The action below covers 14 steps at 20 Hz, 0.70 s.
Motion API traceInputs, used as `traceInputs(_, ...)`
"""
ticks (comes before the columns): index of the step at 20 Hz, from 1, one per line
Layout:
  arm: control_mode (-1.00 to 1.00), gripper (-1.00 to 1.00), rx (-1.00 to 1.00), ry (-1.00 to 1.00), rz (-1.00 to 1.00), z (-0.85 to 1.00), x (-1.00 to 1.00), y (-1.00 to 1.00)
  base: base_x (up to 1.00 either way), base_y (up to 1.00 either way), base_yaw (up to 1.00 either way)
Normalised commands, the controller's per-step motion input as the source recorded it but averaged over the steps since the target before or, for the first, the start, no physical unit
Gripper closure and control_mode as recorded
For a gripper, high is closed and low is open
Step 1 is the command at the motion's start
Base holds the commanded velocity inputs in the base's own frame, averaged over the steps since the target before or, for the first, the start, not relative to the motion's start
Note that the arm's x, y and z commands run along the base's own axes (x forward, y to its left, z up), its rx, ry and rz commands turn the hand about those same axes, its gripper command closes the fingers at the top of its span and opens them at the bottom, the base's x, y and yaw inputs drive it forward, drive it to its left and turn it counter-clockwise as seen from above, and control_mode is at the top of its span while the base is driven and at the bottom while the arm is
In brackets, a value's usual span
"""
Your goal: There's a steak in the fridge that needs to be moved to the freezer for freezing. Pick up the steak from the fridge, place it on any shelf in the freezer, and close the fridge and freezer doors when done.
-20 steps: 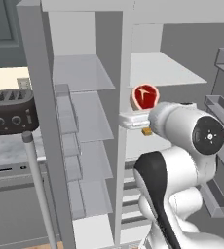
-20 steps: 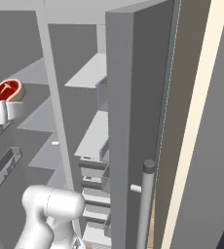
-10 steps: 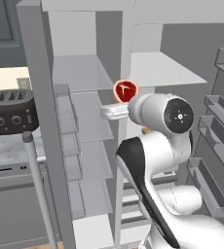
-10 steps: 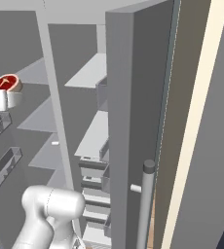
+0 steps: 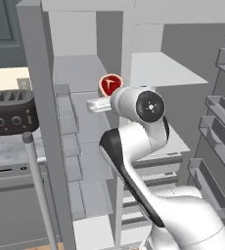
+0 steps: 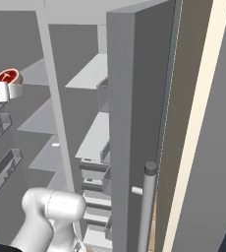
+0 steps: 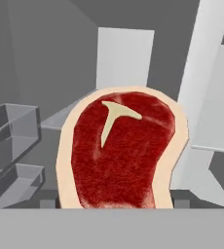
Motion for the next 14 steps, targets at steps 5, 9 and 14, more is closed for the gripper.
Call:
traceInputs(5,-1.00,1.00,-0.03,0.07,0.00,0.00,0.58,0.04,0.00,0.00,0.00)
traceInputs(9,-1.00,1.00,-0.05,0.00,0.00,-0.05,0.59,0.18,0.00,0.00,0.00)
traceInputs(14,-1.00,1.00,-0.05,0.00,0.00,-0.04,0.66,0.20,0.00,0.00,0.00)
